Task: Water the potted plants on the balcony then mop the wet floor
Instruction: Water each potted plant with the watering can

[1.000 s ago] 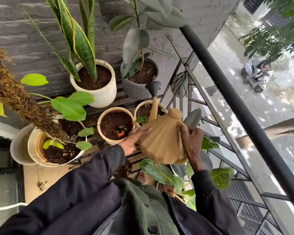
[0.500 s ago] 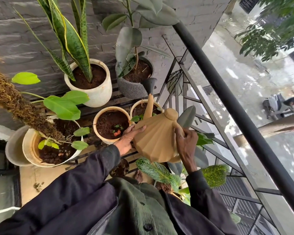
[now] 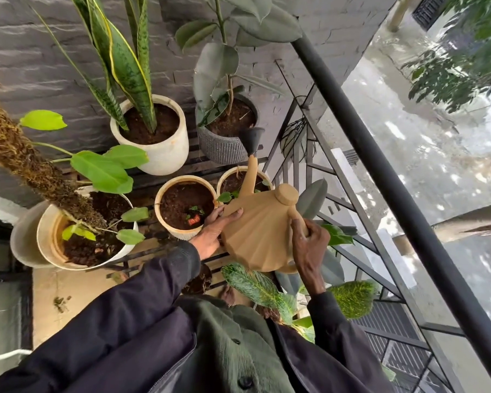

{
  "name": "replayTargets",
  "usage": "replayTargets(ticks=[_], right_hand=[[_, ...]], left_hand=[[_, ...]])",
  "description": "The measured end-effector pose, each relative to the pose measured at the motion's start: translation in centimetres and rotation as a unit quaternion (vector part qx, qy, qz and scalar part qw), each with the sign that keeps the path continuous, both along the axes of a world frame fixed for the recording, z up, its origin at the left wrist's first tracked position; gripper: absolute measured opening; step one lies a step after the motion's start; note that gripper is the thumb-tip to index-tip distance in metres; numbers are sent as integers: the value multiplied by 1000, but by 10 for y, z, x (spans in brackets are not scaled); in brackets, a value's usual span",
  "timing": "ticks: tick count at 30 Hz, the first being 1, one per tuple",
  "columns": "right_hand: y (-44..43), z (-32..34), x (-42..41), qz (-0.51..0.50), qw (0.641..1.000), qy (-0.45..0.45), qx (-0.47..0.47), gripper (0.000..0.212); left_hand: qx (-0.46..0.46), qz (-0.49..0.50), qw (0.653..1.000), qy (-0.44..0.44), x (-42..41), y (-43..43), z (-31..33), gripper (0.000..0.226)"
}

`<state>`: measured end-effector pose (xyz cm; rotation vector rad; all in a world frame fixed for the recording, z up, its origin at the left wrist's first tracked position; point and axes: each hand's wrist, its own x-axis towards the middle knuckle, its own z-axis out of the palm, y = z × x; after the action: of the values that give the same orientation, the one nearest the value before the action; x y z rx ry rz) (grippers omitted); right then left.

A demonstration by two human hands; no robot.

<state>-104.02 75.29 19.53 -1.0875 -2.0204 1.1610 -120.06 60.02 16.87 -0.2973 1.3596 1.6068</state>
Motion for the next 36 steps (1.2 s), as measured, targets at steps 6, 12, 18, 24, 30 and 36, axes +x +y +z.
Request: replayTargets(ticks=[6, 12, 18, 24, 30, 36], right_hand=[[-7, 7, -1, 5, 1000, 10, 13, 22], [-22, 18, -10, -9, 1000, -2, -1, 35], [-21, 43, -28, -41, 999, -14, 4, 66], [3, 90, -70, -10, 997, -75, 11, 61], [46, 128, -131, 53, 980, -179, 71, 62], [80, 156, -195, 109, 957, -252, 90, 41]], left_hand=[[-5, -14, 1000, 5, -1, -9, -6, 49], [-3, -42, 999, 1, -11, -23, -6, 61], [-11, -74, 997, 18, -32, -31, 14, 91], [0, -85, 996, 4, -55, -27, 37, 94], [0, -86, 996, -26, -74, -8, 55, 94], [11, -33, 997, -69, -92, 18, 64, 84]])
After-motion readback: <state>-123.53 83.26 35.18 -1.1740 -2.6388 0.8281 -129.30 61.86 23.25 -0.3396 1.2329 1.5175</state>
